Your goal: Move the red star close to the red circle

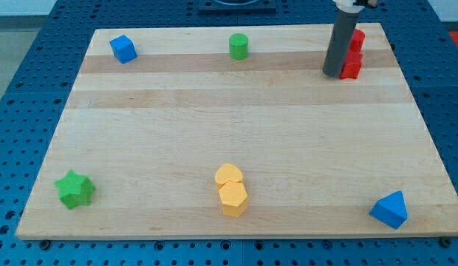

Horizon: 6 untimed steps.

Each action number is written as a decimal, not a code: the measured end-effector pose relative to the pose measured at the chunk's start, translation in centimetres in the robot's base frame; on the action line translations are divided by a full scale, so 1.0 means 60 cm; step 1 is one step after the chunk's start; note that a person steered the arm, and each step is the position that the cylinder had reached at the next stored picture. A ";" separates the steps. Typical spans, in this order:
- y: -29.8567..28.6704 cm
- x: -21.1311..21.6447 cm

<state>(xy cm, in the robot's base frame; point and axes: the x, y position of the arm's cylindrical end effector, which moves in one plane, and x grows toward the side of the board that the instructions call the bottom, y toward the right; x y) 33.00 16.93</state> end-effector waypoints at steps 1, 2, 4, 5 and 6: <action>0.002 0.000; 0.012 0.006; 0.000 0.108; 0.043 0.133; 0.072 0.063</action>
<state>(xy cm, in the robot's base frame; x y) 36.76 21.24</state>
